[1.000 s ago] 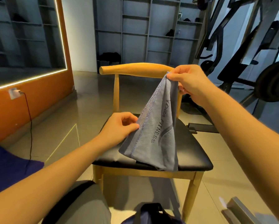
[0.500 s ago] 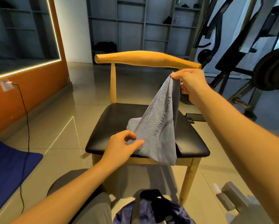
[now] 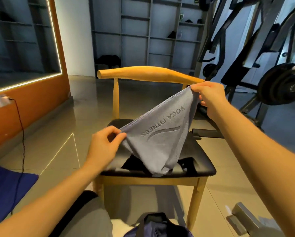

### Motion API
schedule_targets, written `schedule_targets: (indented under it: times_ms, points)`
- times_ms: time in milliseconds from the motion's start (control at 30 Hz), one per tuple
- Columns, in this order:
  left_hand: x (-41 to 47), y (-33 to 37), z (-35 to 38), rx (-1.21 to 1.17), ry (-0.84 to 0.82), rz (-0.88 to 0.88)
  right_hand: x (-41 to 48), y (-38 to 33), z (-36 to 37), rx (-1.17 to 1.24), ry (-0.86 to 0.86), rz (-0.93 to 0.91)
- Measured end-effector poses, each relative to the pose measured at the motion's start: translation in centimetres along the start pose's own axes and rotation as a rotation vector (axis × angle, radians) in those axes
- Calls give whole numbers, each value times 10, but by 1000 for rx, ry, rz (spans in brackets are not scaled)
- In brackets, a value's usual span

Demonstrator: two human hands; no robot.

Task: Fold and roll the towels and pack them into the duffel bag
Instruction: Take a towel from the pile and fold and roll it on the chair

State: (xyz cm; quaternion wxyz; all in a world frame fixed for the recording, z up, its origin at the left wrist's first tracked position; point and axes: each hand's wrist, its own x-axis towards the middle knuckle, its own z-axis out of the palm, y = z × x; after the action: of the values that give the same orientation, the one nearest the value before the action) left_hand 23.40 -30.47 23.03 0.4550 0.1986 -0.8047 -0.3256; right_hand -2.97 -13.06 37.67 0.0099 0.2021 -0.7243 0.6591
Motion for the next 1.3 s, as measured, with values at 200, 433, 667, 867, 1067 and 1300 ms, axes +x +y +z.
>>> schedule_targets:
  times_ms: [200,433,667,867,1067,1300]
  points:
    - [95,24,-64,-2,58,-25,-4,-11,-1,28,-60,-158]
    - [146,63,-106,-38,72,-51,-16,-47,-27,315,-478,-113]
    - [168,66,-94,-196,-24,-140,-3,-45,-37,323,-352,-73]
    - [196,53,-52,-56,-74,-277,22,-19,-12,-10,-55,-140]
    - [171,72,-62,-153,67,107,21,-6,-19,198,19,-205]
    - [37,-58,-33,362,-546,-86,-65,138,-23,-86,-387,253]
